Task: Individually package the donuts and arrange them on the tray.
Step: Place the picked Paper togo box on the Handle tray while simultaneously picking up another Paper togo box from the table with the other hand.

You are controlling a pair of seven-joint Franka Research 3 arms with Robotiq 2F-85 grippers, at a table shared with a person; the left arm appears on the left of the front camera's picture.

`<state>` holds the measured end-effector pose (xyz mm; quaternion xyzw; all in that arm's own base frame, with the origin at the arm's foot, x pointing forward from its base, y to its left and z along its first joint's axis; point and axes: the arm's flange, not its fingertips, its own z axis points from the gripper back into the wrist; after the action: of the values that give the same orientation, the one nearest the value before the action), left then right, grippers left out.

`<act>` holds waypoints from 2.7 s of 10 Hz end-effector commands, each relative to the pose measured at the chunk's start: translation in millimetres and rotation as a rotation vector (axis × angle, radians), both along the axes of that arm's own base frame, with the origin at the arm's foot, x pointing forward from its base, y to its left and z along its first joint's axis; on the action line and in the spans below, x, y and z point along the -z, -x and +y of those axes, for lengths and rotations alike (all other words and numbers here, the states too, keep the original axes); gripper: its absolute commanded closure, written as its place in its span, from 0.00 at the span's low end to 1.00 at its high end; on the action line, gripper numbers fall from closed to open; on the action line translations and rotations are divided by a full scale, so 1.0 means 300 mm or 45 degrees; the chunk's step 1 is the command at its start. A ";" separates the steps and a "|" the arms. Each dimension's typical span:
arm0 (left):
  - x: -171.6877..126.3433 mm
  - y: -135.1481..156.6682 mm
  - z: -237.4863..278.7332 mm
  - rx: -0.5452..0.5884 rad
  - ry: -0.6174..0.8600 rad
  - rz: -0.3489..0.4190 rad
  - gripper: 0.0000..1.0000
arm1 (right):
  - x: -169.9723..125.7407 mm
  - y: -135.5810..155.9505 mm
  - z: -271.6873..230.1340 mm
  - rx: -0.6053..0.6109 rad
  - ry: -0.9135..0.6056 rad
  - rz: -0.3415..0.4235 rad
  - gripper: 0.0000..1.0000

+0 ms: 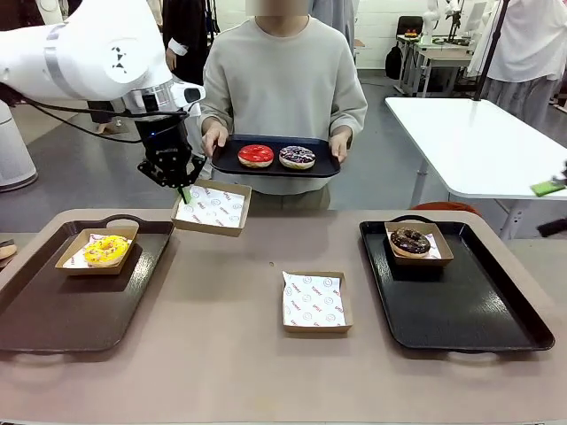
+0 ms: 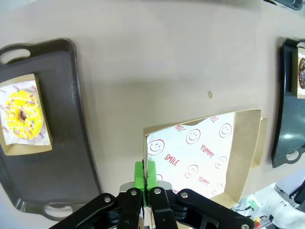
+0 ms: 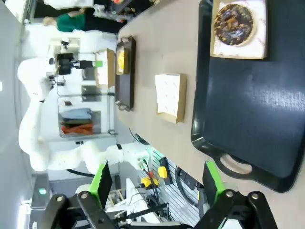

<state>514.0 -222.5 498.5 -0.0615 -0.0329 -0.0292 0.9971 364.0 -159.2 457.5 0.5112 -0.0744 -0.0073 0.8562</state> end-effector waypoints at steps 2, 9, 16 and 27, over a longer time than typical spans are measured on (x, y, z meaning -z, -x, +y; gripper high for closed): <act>0.013 -0.090 -0.043 0.083 -0.036 0.037 1.00 | 0.040 0.073 -0.155 0.141 -0.211 -0.118 0.00; 0.050 -0.108 -0.066 0.079 -0.035 0.050 1.00 | 0.074 0.122 -0.243 0.207 -0.274 -0.096 0.00; 0.050 -0.108 -0.066 0.079 -0.035 0.050 1.00 | 0.074 0.122 -0.243 0.207 -0.274 -0.096 0.00; 0.050 -0.108 -0.066 0.079 -0.035 0.050 1.00 | 0.074 0.122 -0.243 0.207 -0.274 -0.096 0.00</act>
<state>549.4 -244.1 482.8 -0.0484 -0.0064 -0.0612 0.9969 329.4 -235.4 434.8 0.5948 -0.1453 -0.0589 0.7885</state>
